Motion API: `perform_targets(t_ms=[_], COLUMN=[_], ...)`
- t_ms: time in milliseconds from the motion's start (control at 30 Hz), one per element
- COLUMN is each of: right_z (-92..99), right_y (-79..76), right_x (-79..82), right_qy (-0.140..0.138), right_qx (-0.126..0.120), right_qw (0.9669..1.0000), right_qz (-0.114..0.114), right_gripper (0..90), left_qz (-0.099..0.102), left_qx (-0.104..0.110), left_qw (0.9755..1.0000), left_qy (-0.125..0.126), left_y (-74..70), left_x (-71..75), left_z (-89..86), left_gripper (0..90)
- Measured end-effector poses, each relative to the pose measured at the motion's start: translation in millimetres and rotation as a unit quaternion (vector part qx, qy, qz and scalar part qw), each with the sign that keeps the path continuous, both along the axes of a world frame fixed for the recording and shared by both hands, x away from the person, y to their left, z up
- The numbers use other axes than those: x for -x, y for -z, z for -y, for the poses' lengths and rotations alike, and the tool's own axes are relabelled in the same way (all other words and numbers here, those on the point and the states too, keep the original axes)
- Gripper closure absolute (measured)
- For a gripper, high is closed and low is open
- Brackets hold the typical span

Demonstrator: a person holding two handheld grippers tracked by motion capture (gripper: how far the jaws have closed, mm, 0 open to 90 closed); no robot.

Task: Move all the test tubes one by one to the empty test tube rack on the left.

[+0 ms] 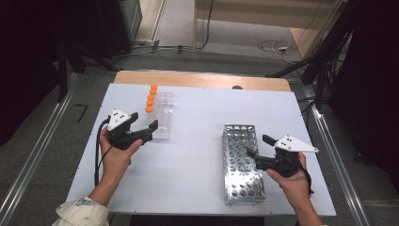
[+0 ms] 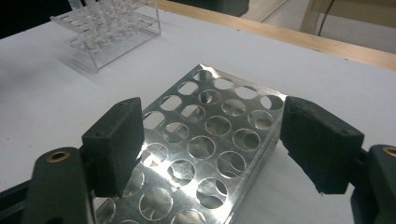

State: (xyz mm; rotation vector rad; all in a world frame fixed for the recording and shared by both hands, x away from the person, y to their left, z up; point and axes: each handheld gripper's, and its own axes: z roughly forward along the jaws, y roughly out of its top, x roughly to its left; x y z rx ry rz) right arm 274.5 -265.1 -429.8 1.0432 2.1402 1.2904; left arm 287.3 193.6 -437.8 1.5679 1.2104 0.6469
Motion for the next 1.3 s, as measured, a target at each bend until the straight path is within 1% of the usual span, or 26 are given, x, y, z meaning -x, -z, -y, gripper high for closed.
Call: perform_targets(t_ms=[100,200,300,467,533,700,867,1033,1167,1300], right_z=[4.8,8.1,11.0,16.5,18.5,23.2,27.8,33.3,38.7,43.8], right_y=[1.1,2.6,3.2,4.3,5.1,6.3,8.0,9.1,10.6,11.9], right_x=[0.9,2.0,3.2,4.5,5.2,7.1,9.3,11.8,13.8,16.0], right_qy=[0.008,0.012,0.016,0.023,0.026,0.034,0.042,0.052,0.06,0.067], right_qx=[-0.001,0.001,0.0,0.0,0.001,0.001,0.001,0.0,0.002,0.001], right_qw=[1.0,0.9999,0.9999,0.9997,0.9997,0.9994,0.9991,0.9987,0.9982,0.9977], right_qz=[0.0,0.0,-0.001,-0.001,-0.002,-0.002,-0.004,-0.003,-0.004,-0.005], right_gripper=[20.7,20.4,20.1,19.2,19.0,19.0,19.0,19.0,19.0,19.0], left_qz=[-0.001,-0.007,-0.01,-0.007,-0.006,-0.004,0.006,0.002,0.005,0.005], left_qx=[-0.015,-0.018,-0.016,-0.015,-0.02,-0.018,-0.018,-0.016,-0.019,-0.019], left_qw=[0.9999,0.9998,0.9998,0.9999,0.9998,0.9998,0.9998,0.9999,0.9998,0.9997], left_qy=[-0.001,-0.002,-0.001,0.0,-0.001,0.003,-0.002,-0.004,-0.007,-0.012], left_y=[3.9,9.5,12.5,14.5,15.7,15.6,15.5,16.5,16.3,17.2], left_x=[4.2,7.2,11.7,20.6,23.9,30.0,36.1,40.9,45.2,48.8], left_z=[-0.5,-2.5,-4.3,-7.4,-7.5,-8.8,-9.9,-14.4,-17.9,-22.5], left_gripper=[19.1,19.0,18.2,17.5,16.8,16.7,16.2,16.0,15.7,15.3])
